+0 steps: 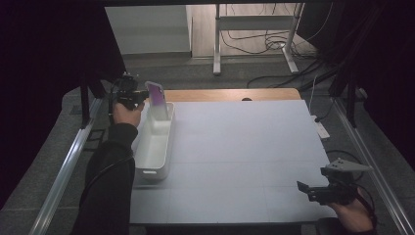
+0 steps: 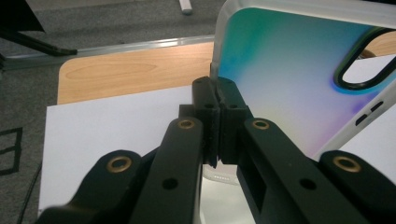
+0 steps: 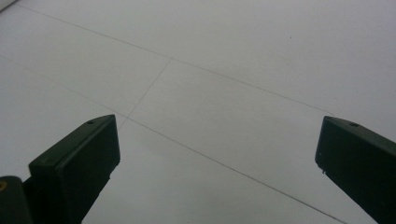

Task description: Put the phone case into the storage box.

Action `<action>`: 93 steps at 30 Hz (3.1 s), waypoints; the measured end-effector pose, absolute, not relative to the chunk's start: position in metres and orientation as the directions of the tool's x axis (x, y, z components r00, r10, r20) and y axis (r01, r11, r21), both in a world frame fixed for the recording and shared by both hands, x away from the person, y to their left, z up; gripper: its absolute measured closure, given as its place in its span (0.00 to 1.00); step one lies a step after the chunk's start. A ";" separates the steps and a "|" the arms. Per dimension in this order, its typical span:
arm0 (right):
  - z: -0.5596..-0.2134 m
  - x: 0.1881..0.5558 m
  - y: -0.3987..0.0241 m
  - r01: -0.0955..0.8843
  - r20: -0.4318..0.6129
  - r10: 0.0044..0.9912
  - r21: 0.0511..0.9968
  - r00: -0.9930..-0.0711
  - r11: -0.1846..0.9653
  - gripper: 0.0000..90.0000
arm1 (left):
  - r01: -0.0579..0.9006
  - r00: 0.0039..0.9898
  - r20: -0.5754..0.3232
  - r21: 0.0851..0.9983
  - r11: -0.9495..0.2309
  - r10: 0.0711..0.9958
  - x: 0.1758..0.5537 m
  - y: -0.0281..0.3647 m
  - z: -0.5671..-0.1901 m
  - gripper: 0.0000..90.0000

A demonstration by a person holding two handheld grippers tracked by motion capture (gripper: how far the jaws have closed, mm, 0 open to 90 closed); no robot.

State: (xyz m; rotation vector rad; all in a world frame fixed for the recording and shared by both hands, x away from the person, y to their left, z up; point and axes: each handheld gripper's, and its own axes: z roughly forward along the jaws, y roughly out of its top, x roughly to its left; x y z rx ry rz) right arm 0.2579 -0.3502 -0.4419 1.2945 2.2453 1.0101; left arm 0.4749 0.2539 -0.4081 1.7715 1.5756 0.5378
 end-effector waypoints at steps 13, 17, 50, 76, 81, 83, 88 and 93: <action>-0.442 0.258 -0.350 0.599 0.038 0.852 0.728 -0.522 0.334 0.00 | 0.701 0.139 -0.135 0.713 -0.001 0.981 0.484 0.249 -0.431 0.98; -0.442 0.258 -0.350 0.597 0.039 0.852 0.730 -0.522 0.333 0.00 | 0.708 0.132 -0.133 0.707 0.001 0.982 0.486 0.248 -0.436 0.98; -0.442 0.258 -0.349 0.599 0.040 0.847 0.725 -0.530 0.341 0.00 | 0.730 0.179 -0.120 0.682 -0.050 0.977 0.491 0.244 -0.450 0.81; -0.442 0.258 -0.349 0.597 0.040 0.846 0.725 -0.532 0.342 0.00 | 0.695 0.291 -0.140 0.711 -0.109 0.946 0.473 0.250 -0.436 0.46; -0.442 0.258 -0.349 0.597 0.037 0.845 0.724 -0.533 0.345 0.00 | 0.687 0.318 -0.154 0.717 -0.115 0.936 0.468 0.251 -0.433 0.38; -0.442 0.258 -0.348 0.597 0.038 0.845 0.725 -0.533 0.344 0.00 | 0.681 0.330 -0.160 0.723 -0.117 0.931 0.465 0.251 -0.432 0.34; -0.442 0.258 -0.349 0.596 0.040 0.845 0.726 -0.533 0.342 0.00 | 0.675 0.349 -0.184 0.730 -0.111 0.919 0.458 0.251 -0.430 0.26; -0.442 0.258 -0.349 0.596 0.038 0.845 0.726 -0.534 0.344 0.00 | 0.666 0.385 -0.197 0.736 -0.124 0.902 0.450 0.248 -0.426 0.18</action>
